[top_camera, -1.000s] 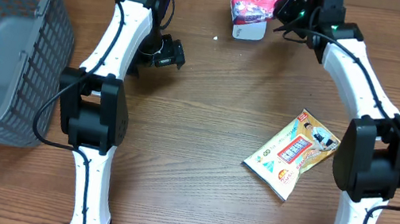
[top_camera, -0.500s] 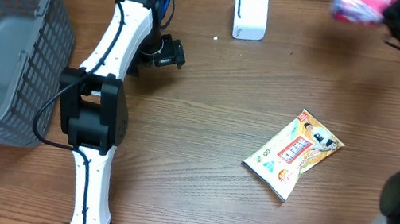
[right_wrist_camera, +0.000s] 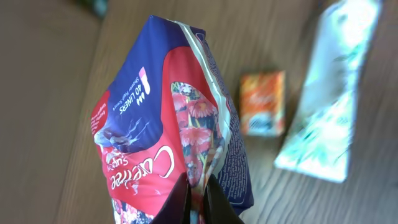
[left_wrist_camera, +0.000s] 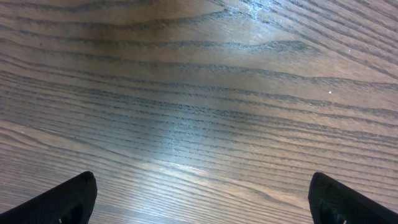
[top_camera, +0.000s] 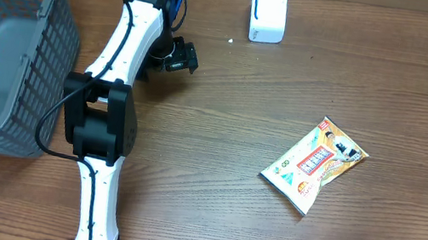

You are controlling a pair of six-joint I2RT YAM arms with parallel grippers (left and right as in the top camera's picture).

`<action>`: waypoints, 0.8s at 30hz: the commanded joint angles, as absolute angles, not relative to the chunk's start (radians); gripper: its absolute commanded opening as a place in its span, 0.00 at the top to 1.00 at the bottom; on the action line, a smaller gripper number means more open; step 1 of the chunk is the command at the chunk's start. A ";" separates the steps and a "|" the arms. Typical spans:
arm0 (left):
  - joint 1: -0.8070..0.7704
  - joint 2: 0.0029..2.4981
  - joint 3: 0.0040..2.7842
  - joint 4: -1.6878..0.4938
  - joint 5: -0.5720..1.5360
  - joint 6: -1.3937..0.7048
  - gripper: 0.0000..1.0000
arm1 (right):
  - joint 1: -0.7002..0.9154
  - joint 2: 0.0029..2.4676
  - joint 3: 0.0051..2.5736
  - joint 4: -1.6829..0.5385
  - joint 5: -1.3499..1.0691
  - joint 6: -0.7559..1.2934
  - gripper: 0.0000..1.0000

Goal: Scan the item barcode
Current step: 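Carry the Carefree pack off the table to the right and release it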

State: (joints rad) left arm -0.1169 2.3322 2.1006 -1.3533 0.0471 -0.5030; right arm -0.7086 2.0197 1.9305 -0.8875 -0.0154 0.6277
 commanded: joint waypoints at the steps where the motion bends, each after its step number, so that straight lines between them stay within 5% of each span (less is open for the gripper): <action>1: -0.112 2.328 2.096 -1.352 0.033 -0.521 0.00 | -0.739 2.065 1.944 -0.847 -0.001 0.596 0.96; 11: -0.112 2.328 2.096 -1.352 0.033 -0.520 0.00 | -0.753 2.117 1.944 -0.780 0.117 0.576 0.96; 12: -0.112 2.328 2.096 -1.352 0.033 -0.520 0.00 | -0.754 2.117 1.944 -0.782 0.141 0.575 0.93; 15: -0.112 2.328 2.096 -1.352 0.033 -0.520 0.00 | -0.761 2.117 1.944 -0.803 0.168 0.571 0.50; 24: -0.112 2.328 2.096 -1.352 0.033 -0.520 0.00 | -0.776 2.059 1.946 -0.887 0.133 0.572 0.44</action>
State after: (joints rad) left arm -0.1169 2.3322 2.1006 -1.3533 0.0471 -0.5030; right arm -0.7692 2.1235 1.9305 -0.8803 0.1390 0.5743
